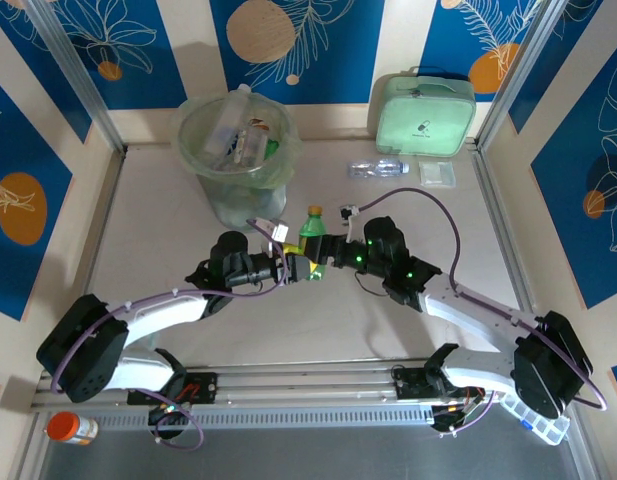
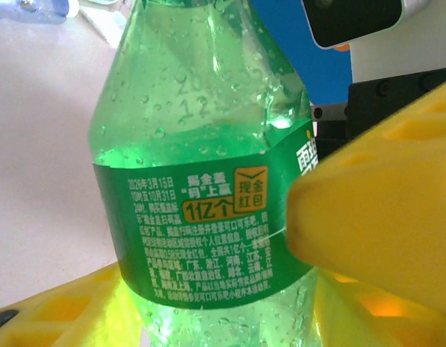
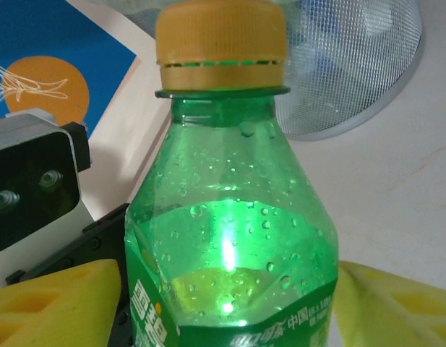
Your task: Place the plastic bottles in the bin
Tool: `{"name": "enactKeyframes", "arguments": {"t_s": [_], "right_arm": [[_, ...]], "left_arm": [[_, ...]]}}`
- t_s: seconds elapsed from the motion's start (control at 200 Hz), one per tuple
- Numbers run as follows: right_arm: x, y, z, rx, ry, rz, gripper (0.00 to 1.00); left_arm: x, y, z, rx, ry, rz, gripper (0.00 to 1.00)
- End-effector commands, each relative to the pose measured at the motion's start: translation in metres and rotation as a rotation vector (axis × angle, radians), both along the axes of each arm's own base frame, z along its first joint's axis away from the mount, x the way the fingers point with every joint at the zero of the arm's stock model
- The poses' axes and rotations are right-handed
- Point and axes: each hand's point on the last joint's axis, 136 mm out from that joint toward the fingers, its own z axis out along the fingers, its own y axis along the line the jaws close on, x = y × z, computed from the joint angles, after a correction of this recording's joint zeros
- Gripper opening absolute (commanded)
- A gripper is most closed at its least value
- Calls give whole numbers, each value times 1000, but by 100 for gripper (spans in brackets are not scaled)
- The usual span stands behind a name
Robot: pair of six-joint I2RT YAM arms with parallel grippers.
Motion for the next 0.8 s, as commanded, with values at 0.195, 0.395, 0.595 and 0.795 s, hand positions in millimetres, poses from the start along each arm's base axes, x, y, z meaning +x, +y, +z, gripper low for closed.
{"name": "enactKeyframes", "arguments": {"t_s": [0.195, 0.395, 0.595, 0.795], "right_arm": [[4, -54, 14, -42, -79, -264, 100], [4, -99, 20, -53, -123, -467, 99], [8, -93, 13, -97, -110, -448, 98], [15, -73, -1, -149, -106, -409, 97]], "left_arm": [[8, 29, 42, 30, -141, 150, 53], [18, 74, 101, 125, -189, 377, 52], [47, 109, 174, 315, -214, 581, 48], [98, 123, 217, 425, -191, 626, 51]]}}
